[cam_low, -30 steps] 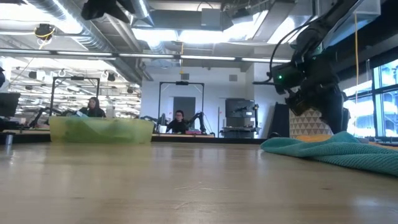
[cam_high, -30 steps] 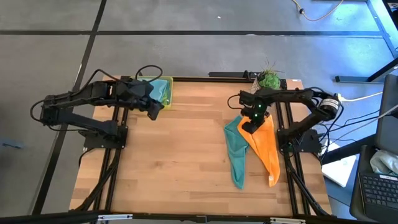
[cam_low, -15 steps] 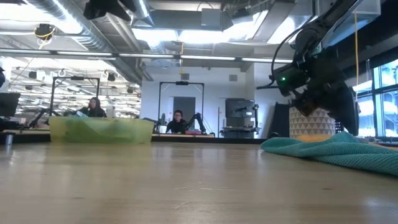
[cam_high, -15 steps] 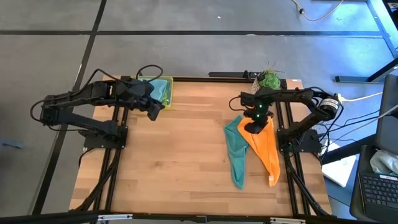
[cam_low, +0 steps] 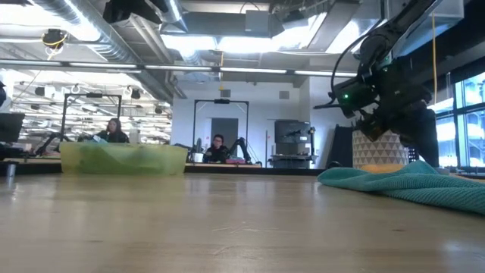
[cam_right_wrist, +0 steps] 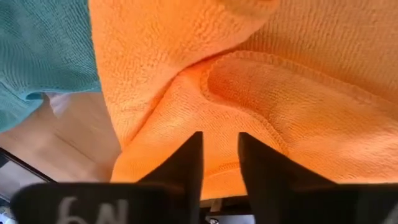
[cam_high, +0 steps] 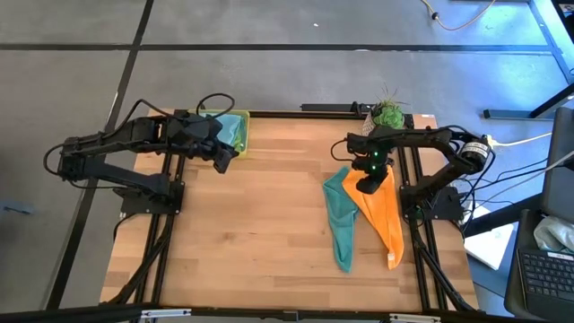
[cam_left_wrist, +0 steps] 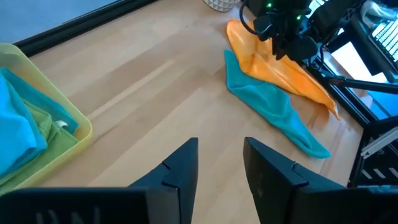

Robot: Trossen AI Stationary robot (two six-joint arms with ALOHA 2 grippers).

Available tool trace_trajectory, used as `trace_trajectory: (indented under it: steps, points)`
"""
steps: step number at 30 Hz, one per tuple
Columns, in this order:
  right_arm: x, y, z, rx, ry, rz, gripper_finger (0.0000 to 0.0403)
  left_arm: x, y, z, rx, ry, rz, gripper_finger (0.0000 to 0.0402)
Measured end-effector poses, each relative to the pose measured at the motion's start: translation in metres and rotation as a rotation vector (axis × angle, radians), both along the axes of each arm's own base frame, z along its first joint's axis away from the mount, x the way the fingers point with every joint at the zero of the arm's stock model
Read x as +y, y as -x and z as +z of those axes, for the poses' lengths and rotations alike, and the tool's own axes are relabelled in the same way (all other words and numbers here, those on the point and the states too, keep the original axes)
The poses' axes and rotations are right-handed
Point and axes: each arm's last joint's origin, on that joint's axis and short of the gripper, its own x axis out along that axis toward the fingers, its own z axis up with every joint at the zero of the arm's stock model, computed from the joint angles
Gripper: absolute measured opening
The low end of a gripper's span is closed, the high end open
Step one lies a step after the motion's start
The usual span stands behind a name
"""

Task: Fold microfiber towels
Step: Fold the orange towel

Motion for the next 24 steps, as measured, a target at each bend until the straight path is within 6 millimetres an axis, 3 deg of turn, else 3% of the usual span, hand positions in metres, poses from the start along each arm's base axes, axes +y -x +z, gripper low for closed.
trace_trajectory:
  steps: [6,10,19,24]
  points:
    - [-0.004,0.006,0.0,0.176,0.185,-0.048,0.0189,-0.002,-0.001,0.001,-0.019,0.013,0.002,0.0121]
    - [-0.005,0.008,0.0,0.239,0.257,-0.092,0.0223,-0.004,-0.002,0.001,-0.025,0.012,0.0,0.0121]
    - [0.015,0.033,-0.025,0.313,0.077,-0.156,0.0215,-0.007,-0.002,0.002,-0.029,-0.002,0.033,0.0121]
    - [0.015,0.03,-0.027,0.269,0.049,-0.179,0.0199,-0.007,-0.003,0.001,-0.027,-0.011,0.038,0.0121]
